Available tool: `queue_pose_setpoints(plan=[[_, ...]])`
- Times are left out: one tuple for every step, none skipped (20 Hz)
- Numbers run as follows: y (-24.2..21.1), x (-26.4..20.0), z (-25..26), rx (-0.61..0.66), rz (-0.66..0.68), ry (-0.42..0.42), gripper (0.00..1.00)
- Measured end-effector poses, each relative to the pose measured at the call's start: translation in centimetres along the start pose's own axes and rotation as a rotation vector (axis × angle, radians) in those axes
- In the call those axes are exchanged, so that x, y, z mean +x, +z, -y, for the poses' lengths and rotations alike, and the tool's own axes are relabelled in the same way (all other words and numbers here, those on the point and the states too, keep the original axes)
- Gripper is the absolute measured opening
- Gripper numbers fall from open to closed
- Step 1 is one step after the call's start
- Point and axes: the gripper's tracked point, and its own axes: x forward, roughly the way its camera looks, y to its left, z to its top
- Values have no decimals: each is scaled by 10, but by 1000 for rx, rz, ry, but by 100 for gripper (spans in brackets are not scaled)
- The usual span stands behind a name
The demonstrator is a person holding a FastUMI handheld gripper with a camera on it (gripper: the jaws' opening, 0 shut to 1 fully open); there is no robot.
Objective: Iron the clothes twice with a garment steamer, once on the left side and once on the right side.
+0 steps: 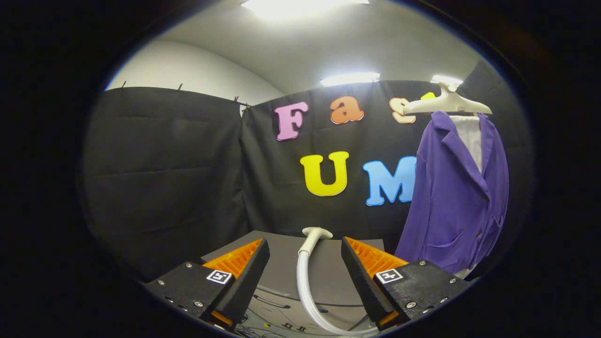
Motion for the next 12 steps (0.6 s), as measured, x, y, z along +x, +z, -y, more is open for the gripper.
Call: queue_pose_setpoints(plan=[[0,22,0,34,-20,-17,94],[-2,41,3,65,-43,-37,94],[-1,60,6,93,-63,-58,94],[-1,78,9,118,-82,-84,94],[-4,97,13,137,-99,-109,94],[-10,113,14,155,-122,-128,94],[-17,130,15,177,-158,-141,95],[-27,145,15,199,-193,-154,95],[-36,161,14,225,-233,-161,95],[-45,174,11,252,-270,-160,95],[-57,187,8,287,-311,-159,96],[-66,198,9,317,-330,-174,96]])
